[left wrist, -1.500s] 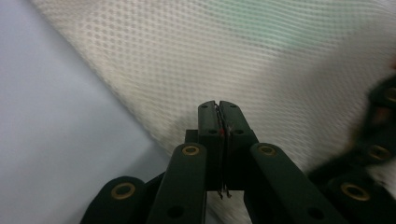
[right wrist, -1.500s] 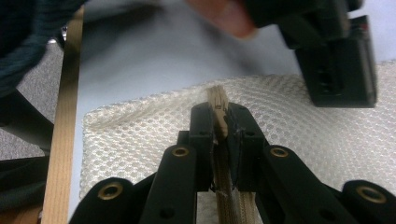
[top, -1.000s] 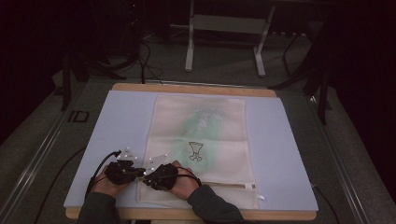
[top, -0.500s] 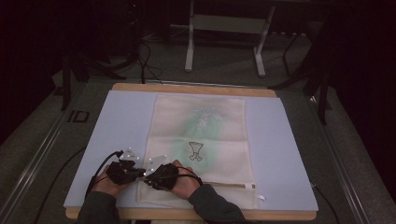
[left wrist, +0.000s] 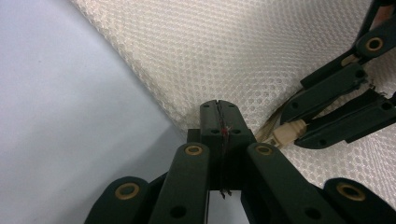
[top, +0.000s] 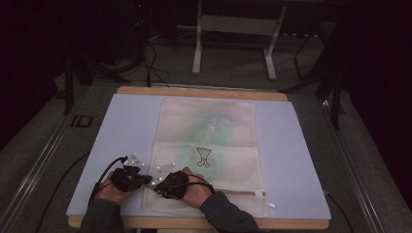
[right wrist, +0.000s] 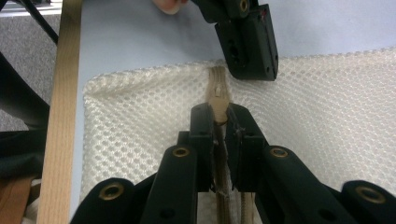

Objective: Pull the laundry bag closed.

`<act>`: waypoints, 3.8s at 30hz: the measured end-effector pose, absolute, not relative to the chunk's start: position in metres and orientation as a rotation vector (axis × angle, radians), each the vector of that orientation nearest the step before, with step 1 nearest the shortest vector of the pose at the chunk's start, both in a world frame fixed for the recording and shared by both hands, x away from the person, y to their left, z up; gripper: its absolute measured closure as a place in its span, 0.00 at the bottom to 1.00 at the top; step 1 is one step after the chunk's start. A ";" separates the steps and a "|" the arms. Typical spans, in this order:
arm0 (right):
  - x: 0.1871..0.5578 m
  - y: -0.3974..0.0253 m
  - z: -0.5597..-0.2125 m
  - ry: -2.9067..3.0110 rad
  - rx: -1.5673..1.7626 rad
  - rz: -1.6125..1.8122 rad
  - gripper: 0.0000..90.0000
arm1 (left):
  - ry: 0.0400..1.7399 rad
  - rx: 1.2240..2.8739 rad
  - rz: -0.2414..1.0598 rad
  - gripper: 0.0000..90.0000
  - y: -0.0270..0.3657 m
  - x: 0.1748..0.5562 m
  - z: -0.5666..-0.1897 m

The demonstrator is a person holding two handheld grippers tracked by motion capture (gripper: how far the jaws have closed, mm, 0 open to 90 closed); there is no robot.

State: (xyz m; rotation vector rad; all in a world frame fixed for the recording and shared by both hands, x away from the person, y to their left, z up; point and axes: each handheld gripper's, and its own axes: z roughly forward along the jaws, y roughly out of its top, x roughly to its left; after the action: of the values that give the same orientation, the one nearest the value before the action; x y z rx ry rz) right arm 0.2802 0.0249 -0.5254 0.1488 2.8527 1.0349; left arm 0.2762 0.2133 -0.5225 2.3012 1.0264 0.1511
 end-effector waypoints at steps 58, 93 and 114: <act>0.268 -0.022 -0.517 2.821 0.123 0.965 0.91 | 1.030 2.272 0.126 1.00 0.217 0.277 -0.524; 0.261 -0.046 -0.510 2.808 0.136 0.919 0.91 | 1.030 2.271 0.122 1.00 0.217 0.277 -0.524; 0.259 -0.060 -0.507 2.813 0.135 0.879 0.91 | 1.034 2.268 0.117 1.00 0.217 0.277 -0.524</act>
State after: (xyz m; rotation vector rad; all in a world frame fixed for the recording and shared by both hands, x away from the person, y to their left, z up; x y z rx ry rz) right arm 0.2589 -0.0597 -0.5072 0.1353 2.8127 0.8785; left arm 0.2768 0.2171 -0.5243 2.2681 1.0339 0.1173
